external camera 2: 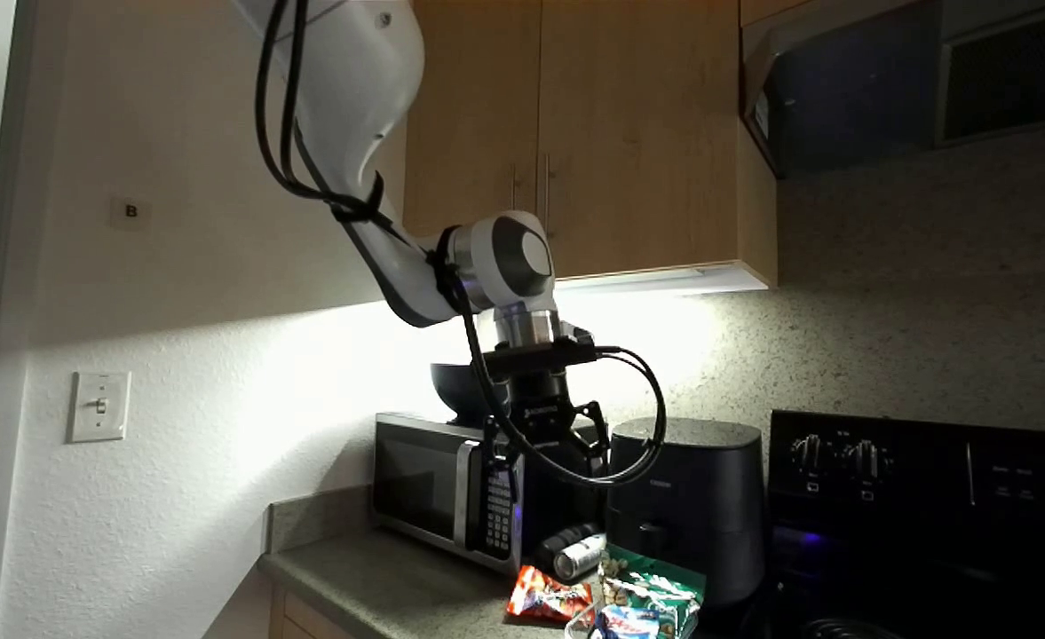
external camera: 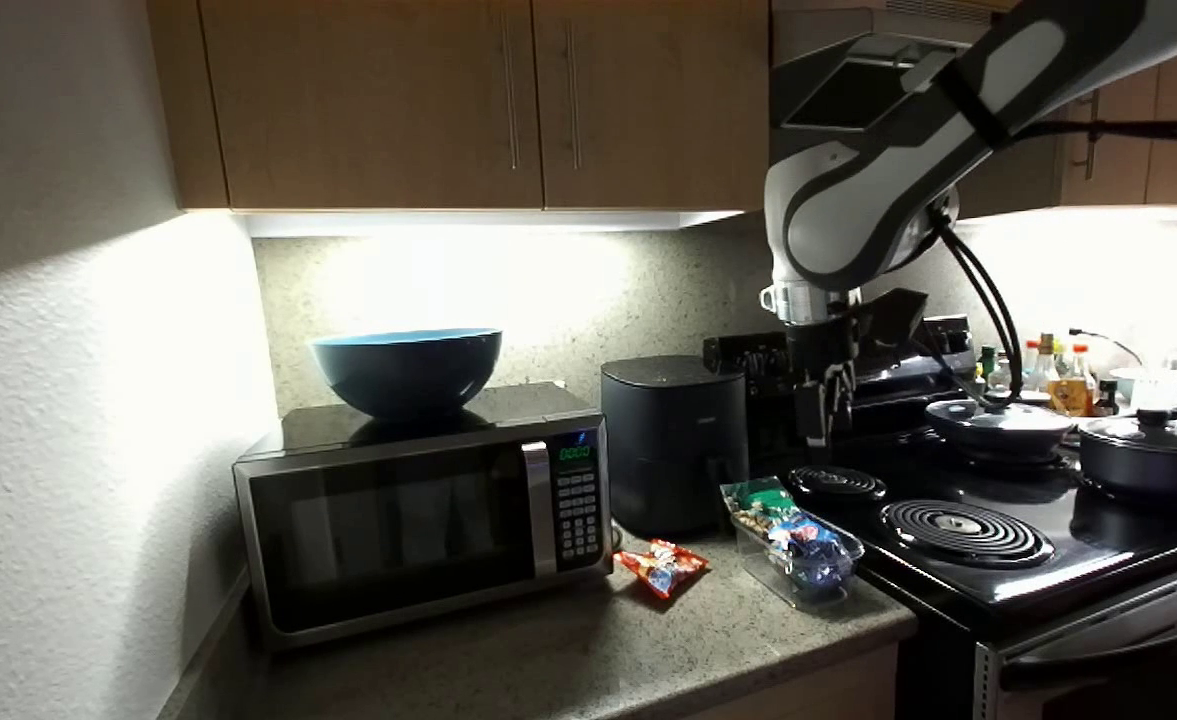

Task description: Remove the packets from the lunchbox and put them on the counter

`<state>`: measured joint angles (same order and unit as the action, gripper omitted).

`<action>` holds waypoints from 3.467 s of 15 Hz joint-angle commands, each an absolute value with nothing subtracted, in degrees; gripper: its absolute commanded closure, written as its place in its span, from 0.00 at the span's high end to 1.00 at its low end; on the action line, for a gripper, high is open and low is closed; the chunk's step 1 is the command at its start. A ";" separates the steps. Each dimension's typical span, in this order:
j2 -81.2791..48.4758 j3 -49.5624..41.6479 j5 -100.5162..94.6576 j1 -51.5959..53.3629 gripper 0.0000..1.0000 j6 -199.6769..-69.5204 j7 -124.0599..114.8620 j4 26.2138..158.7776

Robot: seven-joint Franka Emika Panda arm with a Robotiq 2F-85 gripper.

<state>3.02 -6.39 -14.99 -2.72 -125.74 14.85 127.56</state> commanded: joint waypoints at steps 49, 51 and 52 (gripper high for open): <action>-16.82 -2.28 -14.50 -3.25 0.01 -125.83 18.35 108.62; -17.68 -0.48 -13.93 -2.55 0.01 -124.94 20.88 107.52; -18.33 0.23 -14.10 -2.14 0.01 -124.62 21.90 107.06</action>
